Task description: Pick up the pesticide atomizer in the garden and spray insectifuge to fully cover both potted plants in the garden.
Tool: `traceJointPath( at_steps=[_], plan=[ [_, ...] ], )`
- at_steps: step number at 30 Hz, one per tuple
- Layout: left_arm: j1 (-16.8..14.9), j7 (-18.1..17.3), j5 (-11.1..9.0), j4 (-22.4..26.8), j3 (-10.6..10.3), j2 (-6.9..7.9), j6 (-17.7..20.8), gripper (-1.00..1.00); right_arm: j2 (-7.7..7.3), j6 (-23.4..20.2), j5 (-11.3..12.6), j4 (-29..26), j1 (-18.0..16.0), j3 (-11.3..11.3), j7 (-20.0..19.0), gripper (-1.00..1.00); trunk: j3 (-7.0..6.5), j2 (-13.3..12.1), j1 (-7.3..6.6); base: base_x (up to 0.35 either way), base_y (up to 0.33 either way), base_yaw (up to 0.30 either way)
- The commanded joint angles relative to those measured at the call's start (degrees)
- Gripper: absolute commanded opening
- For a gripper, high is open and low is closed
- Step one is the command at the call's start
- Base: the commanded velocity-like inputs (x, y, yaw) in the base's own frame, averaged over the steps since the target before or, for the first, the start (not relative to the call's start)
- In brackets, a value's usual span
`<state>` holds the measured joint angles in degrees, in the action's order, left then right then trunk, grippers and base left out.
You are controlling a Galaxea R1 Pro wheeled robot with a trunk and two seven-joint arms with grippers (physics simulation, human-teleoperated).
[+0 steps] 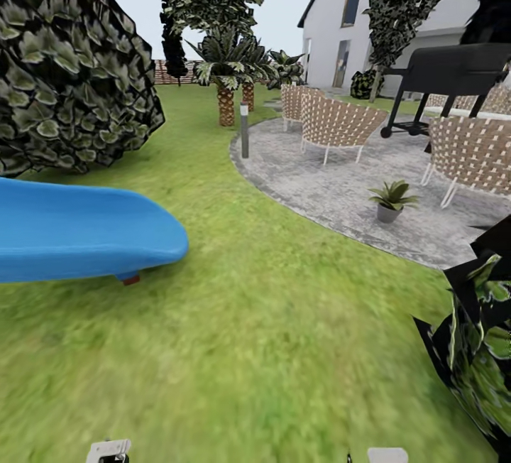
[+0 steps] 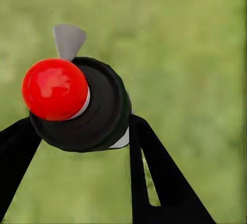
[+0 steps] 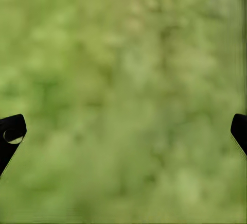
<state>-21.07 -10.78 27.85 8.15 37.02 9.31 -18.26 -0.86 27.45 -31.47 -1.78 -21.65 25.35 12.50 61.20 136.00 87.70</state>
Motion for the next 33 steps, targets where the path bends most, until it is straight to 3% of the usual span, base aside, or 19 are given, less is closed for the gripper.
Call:
traceJointPath(
  at_steps=[1, 33],
  plan=[
    [-0.02, -0.34, 0.29, -0.03, 0.5, 0.01, -0.16, -1.0, -0.01, 0.15, -0.61, 0.11, -0.06, 0.31, 0.34, 1.0, 0.05, 0.02, 0.02, 0.339, 0.084, -0.263],
    [0.82, -0.3, 0.19, 0.11, 0.6, 0.53, -0.12, -1.0, 0.07, 0.15, -0.69, 0.11, -0.06, 0.31, 0.25, 1.0, -0.42, 0.02, 0.02, 0.339, 0.02, -0.263]
  ],
)
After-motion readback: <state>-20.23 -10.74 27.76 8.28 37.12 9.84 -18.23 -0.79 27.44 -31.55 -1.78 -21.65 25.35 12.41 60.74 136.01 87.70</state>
